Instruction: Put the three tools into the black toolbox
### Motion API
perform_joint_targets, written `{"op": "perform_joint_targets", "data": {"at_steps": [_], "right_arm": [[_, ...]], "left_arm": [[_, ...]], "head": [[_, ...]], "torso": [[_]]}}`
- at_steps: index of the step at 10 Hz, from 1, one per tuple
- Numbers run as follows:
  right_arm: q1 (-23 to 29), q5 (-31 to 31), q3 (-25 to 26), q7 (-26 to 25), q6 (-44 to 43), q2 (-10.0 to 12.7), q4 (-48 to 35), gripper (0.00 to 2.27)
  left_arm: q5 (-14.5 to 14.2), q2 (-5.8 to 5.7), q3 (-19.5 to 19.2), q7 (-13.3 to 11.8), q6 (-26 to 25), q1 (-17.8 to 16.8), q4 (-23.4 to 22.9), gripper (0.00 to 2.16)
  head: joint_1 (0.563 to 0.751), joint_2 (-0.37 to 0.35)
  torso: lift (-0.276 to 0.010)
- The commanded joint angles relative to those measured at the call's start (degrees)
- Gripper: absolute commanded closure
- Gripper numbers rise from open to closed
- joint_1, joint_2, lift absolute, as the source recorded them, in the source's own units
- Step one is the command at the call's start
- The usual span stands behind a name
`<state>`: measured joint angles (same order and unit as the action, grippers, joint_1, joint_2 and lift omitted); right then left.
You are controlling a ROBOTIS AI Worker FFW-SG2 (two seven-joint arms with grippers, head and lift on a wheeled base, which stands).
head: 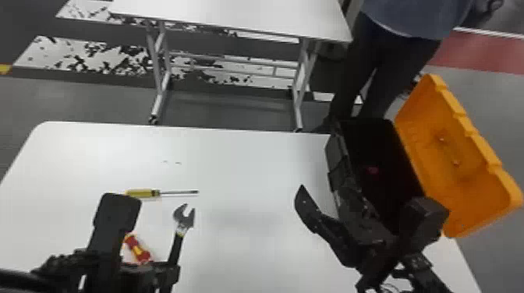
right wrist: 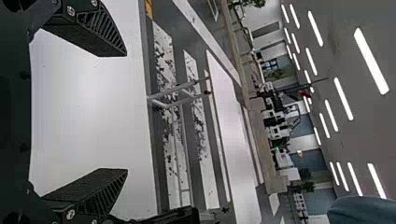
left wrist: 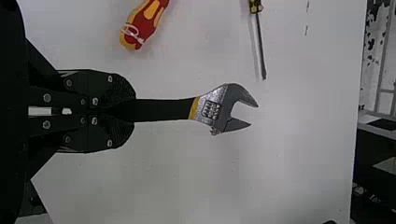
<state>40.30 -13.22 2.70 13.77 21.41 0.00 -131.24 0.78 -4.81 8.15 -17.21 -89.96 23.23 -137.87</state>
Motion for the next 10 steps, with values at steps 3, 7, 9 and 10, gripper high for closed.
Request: {"op": "perform_joint_targets", "data": {"at_steps": [3, 7, 9, 10], "right_arm": [[-9.9, 0.3, -2.8, 1.6, 30.8, 0.1, -1.1, 0.12], [-19.8, -3.6, -4.5, 2.6, 43.4, 0.1, 4.3, 0.12], [-22.7, -5.7, -4.9, 4.7, 43.9, 0.1, 10.0, 0.12], [-23.6, -5.9, -4.9, 5.4, 43.8, 0.1, 12.2, 0.12]], "left_arm": [[-3.0, -2.23, -2.5, -1.1, -0.1, 2.8, -2.7, 2.13], [-1.4, -2.66, 1.5, -0.1, -0.1, 2.7, -4.3, 2.13], [-0.1, -2.66, 3.0, 0.2, -0.1, 2.7, -4.2, 2.13], [-0.1, -2.66, 3.1, 0.4, -0.1, 2.6, -3.9, 2.13]], "head": [[0.695, -0.015], [0.695, 0.075], [0.695, 0.097], [0.695, 0.106]], "torso": [[-0.051], [-0.051], [-0.051], [-0.051]]}}
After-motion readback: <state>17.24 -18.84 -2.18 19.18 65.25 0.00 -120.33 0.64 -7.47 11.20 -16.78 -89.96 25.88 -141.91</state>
